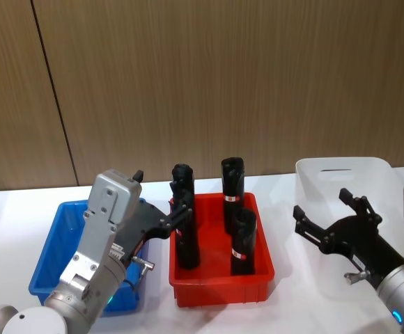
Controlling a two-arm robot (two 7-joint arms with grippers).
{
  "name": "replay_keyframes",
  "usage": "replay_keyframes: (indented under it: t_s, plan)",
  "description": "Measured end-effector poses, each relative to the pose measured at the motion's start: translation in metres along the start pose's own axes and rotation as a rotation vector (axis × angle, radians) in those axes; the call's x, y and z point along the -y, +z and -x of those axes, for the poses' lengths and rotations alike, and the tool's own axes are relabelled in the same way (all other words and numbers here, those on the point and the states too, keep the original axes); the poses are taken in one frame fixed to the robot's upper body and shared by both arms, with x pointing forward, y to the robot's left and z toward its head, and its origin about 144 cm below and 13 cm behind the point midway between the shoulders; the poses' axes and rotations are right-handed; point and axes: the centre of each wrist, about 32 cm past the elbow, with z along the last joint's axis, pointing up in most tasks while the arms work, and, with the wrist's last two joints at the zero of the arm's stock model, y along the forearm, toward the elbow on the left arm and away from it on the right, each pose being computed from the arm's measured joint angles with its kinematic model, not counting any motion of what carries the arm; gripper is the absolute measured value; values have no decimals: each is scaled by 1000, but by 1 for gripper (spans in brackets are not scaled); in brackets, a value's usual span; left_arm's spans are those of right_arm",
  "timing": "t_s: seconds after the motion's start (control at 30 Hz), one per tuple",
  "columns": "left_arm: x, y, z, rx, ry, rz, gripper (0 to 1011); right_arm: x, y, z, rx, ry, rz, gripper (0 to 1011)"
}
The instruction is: Pick the cotton swabs from the blue box and place them into the white box.
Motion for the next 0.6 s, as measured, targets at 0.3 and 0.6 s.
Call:
replay_keyframes:
  t_s: [0.3,0.6]
  plan:
    - [0,0,0,0,1,0,1004,0,1,-3,10,69,32,1002]
    - [0,0,0,0,1,-1,1004,-4,1,-9,25,154,79,1002]
